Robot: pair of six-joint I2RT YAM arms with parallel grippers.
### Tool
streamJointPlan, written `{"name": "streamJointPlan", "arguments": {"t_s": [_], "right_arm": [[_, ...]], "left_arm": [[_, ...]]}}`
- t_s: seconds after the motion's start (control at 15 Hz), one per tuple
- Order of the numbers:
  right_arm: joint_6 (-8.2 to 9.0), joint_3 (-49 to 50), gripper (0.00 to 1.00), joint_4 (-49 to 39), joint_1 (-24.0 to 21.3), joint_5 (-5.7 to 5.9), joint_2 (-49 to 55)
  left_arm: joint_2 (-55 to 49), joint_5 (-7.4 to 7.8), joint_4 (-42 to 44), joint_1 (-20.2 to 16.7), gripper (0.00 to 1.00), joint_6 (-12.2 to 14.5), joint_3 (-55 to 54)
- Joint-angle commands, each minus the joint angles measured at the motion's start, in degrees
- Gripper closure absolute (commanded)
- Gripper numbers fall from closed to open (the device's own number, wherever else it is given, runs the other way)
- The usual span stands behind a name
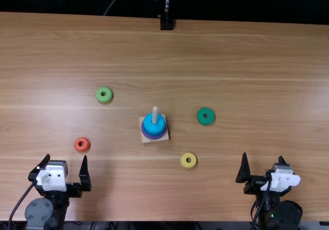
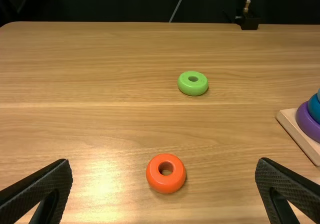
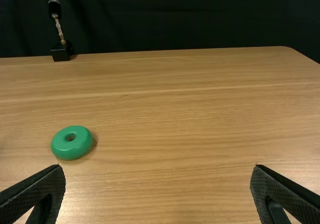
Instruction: Build the Hanoi tower: stack the rings onto the peg from bottom to top in this color order: purple, dark blue, light blue, dark green, light green, yellow, orange.
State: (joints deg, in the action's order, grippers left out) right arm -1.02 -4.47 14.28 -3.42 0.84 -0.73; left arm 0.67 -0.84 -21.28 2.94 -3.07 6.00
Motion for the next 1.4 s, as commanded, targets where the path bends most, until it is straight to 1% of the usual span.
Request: {"name": "streamJointPlan", "arguments": {"t_s": [0.0,0.73,0.87,0.93,1.07,1.13,1.2,1.27,1.33], "right_arm": [[0.17,3.6,0.00,3.7,-0.2,-0.21,0.7],[0.28,3.6,0.00,3.7,-0.2,-0.10,0.7],[-0.14,3.5,0.00,3.7,-0.1,-0.21,0.7],[0.17,3.5,0.00,3.7,-0.1,-0.10,0.7],[0.38,3.2,0.00,2.4,0.0,0.95,0.7],[0.38,2.3,0.00,1.2,-0.1,2.11,0.7],[0.38,-1.9,0.00,-1.4,-0.1,2.53,0.7],[-0.14,-6.3,0.00,-2.2,0.2,2.32,0.7],[-0.35,-9.7,0.00,-2.2,0.3,2.32,-2.9]], "left_arm": [[-0.7,0.21,-4.6,-0.4,0.00,0.4,-6.0],[-0.7,0.21,-4.6,-0.4,0.00,0.4,-6.0],[-0.7,0.21,-4.6,-0.4,0.00,0.3,-6.0],[-0.7,0.21,-4.6,-0.4,0.00,0.4,-6.0],[-0.7,0.21,-4.6,-0.4,0.00,0.4,-6.0],[-0.7,0.21,-4.6,-0.4,0.00,0.4,-6.0],[-0.7,0.21,-4.6,-0.4,0.00,0.4,-6.0],[-0.7,0.21,-4.6,-0.4,0.00,0.3,-6.0],[-0.7,0.21,-4.6,-0.4,0.00,0.4,-6.0]]}}
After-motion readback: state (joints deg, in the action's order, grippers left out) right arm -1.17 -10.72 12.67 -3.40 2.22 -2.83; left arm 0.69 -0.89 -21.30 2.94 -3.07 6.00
